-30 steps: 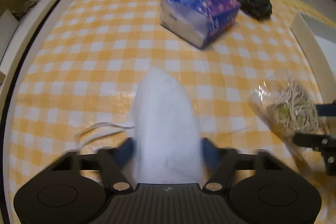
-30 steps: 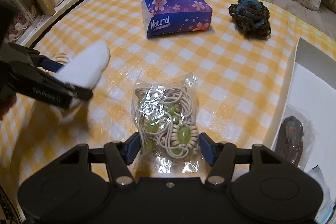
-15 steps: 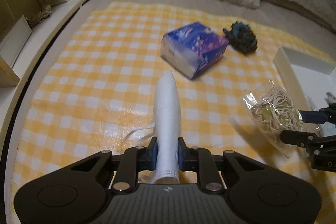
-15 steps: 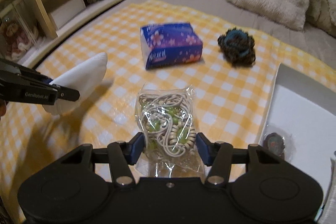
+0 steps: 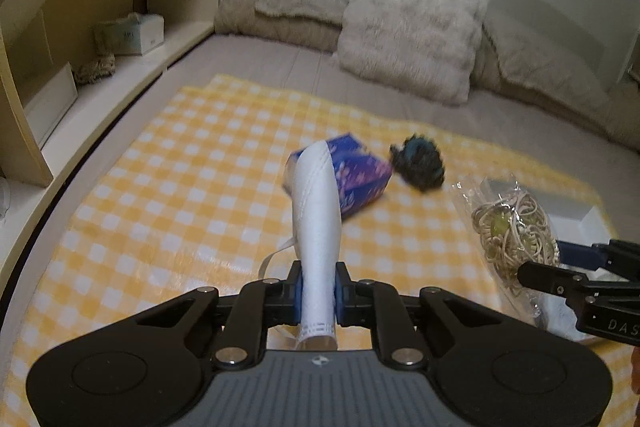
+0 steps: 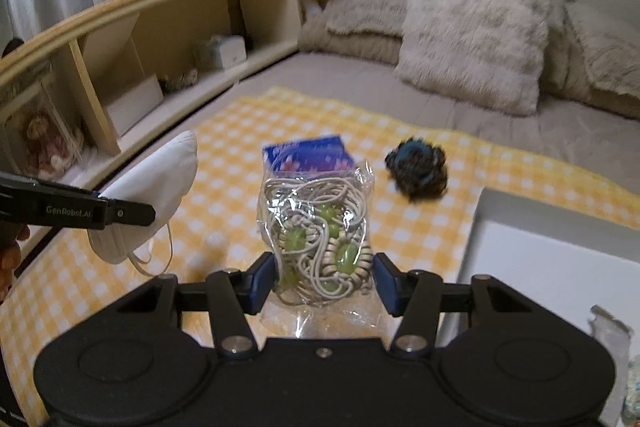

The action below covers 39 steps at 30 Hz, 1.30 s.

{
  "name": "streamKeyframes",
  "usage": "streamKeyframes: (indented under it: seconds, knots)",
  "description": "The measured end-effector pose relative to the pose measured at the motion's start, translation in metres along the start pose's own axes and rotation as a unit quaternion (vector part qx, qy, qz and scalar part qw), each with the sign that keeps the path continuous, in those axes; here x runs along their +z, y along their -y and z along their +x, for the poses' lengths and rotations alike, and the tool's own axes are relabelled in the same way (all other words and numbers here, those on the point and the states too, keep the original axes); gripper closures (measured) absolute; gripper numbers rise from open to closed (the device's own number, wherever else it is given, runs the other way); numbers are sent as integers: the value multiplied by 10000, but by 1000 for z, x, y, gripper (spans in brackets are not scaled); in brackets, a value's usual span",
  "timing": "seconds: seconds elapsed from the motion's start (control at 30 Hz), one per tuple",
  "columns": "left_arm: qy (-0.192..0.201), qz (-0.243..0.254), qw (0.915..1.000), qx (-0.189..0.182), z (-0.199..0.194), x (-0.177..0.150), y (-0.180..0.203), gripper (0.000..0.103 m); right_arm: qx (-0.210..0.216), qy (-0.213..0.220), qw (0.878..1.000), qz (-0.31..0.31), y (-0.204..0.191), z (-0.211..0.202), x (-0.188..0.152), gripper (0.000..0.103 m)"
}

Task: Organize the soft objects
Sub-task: 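Carry the cable bag and face mask into the tray and open both tools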

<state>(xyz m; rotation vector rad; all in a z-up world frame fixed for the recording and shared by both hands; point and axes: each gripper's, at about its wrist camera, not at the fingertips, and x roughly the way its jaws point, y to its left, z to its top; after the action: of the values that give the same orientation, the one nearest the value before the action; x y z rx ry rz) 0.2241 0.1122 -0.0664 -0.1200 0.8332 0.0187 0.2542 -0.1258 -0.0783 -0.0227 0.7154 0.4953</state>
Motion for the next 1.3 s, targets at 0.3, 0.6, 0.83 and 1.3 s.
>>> streamKeyframes:
  seconds: [0.3, 0.6, 0.83, 1.3]
  knots:
    - [565, -205, 9980, -220, -22, 10, 14, 88, -187, 510, 9983, 208, 14, -33, 9, 49]
    - [936, -294, 9935, -571, -24, 24, 41, 88, -506, 906, 9928, 597, 49, -66, 12, 49]
    - [1037, -192, 9906, -871, -13, 31, 77, 88, -933, 1052, 9857, 924, 86, -86, 5, 49]
    - [795, 208, 9838, -1595, 28, 32, 161, 88, -1599, 1060, 9703, 1472, 159, -113, -15, 49]
